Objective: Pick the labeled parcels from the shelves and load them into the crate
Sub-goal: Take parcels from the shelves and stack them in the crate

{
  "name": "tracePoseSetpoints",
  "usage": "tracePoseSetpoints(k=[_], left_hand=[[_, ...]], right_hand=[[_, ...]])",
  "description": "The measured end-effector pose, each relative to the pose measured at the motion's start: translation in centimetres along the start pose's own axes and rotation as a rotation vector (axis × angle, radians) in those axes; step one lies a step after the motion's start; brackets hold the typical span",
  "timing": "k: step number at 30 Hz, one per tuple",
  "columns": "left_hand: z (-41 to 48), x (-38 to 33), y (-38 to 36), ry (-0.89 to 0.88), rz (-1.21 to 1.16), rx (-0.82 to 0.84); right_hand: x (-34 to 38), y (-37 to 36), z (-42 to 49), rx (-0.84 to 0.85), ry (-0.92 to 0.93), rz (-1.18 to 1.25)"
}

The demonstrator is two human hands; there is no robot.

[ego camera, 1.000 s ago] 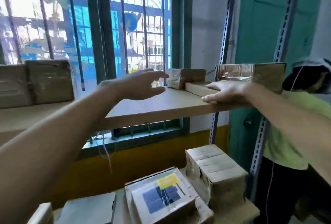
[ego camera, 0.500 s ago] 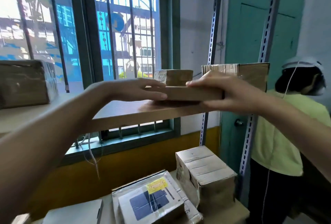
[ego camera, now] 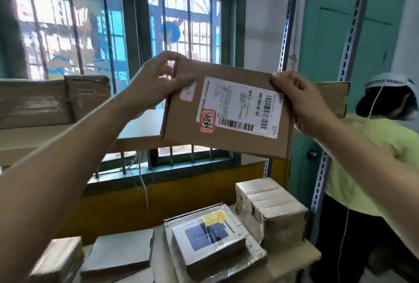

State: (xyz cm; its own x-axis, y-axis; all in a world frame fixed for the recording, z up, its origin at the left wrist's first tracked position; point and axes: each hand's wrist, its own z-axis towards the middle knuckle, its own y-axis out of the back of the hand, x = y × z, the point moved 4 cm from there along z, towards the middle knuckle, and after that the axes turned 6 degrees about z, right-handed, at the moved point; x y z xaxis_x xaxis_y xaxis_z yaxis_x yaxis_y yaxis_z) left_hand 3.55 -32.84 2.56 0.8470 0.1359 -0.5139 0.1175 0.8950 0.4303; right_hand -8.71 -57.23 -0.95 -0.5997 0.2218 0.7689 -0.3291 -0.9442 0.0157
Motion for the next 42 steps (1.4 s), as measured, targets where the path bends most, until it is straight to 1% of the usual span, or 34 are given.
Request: tracePoseSetpoints(k=[2,5,6,8,9,10,11,13,15,17,19,20,22,24,26,29,31,33,36,38,40,42], left_hand=[[-1.4,-0.5,-0.1,0.032,-0.015,0.039],[-3.5,-1.4,-1.0,0.093,-0.058,0.135],[-4.4,-1.6,-1.6,0.124,-0.097,0.130],[-6.8,-1.7,-3.4,0.210,-0.225,0.016],[-8.2,-1.4,-4.9,0.246,-0.271,-0.051],[-10.0,-1.2,-6.9,0.277,-0.272,-0.092],[-12.0,-0.8,-9.4,0.302,-0.231,-0.083],[-15.7,-0.1,-15.2,0.361,-0.175,0.056],[-18.8,1.3,-21.3,0.458,-0.170,0.266],[-21.4,3.3,-26.7,0.553,-0.144,0.453],[-23.8,5.3,-31.5,0.621,-0.131,0.620],[-24.9,6.2,-33.7,0.631,-0.083,0.703],[-27.3,7.7,-38.3,0.608,0.007,0.860],[-29.6,8.6,-43.1,0.571,0.021,1.007],[-32.3,10.1,-48.3,0.559,0.040,1.121],[-37.7,13.5,-56.0,0.624,0.097,1.251],[-42.4,15.7,-60.8,0.666,0.067,1.323],[-47.9,18.5,-65.0,0.688,0.076,1.362],[-55.4,23.9,-70.5,0.651,0.203,1.508],[-59.0,28.1,-73.8,0.577,0.293,1.615],[-61.0,32.4,-78.0,0.387,0.318,1.638],[-61.4,36.6,-82.7,0.154,0.336,1.599]], right_hand=[[0.0,0.0,-1.2,0.017,-0.027,-0.006],[-0.1,0.6,-3.3,0.078,-0.115,-0.004],[-0.4,1.2,-4.2,0.093,-0.153,0.002],[-1.9,2.8,-6.3,0.107,-0.241,0.056],[-3.2,3.8,-7.7,0.088,-0.293,0.108],[-4.9,4.8,-9.2,0.055,-0.355,0.155],[-6.9,5.5,-10.9,0.025,-0.413,0.175],[-11.2,6.1,-14.2,-0.050,-0.496,0.154],[-15.2,6.7,-17.4,-0.181,-0.524,0.111],[-18.8,7.9,-21.2,-0.281,-0.561,-0.015],[-21.7,10.1,-25.9,-0.407,-0.638,-0.129],[-23.3,11.4,-28.5,-0.473,-0.685,-0.167],[-26.9,14.1,-34.3,-0.546,-0.829,-0.188],[-30.4,16.7,-39.8,-0.637,-0.991,-0.156],[-33.4,19.5,-45.0,-0.773,-1.164,-0.103],[-37.6,23.1,-52.1,-0.929,-1.352,-0.112],[-40.9,24.7,-56.4,-0.925,-1.441,-0.153],[-44.8,25.4,-60.1,-0.915,-1.474,-0.079],[-51.8,26.0,-65.4,-1.017,-1.563,0.097],[-57.3,26.3,-68.5,-1.091,-1.574,0.213],[-63.5,26.7,-71.0,-1.129,-1.583,0.264],[-70.0,27.2,-72.7,-1.150,-1.608,0.281]])
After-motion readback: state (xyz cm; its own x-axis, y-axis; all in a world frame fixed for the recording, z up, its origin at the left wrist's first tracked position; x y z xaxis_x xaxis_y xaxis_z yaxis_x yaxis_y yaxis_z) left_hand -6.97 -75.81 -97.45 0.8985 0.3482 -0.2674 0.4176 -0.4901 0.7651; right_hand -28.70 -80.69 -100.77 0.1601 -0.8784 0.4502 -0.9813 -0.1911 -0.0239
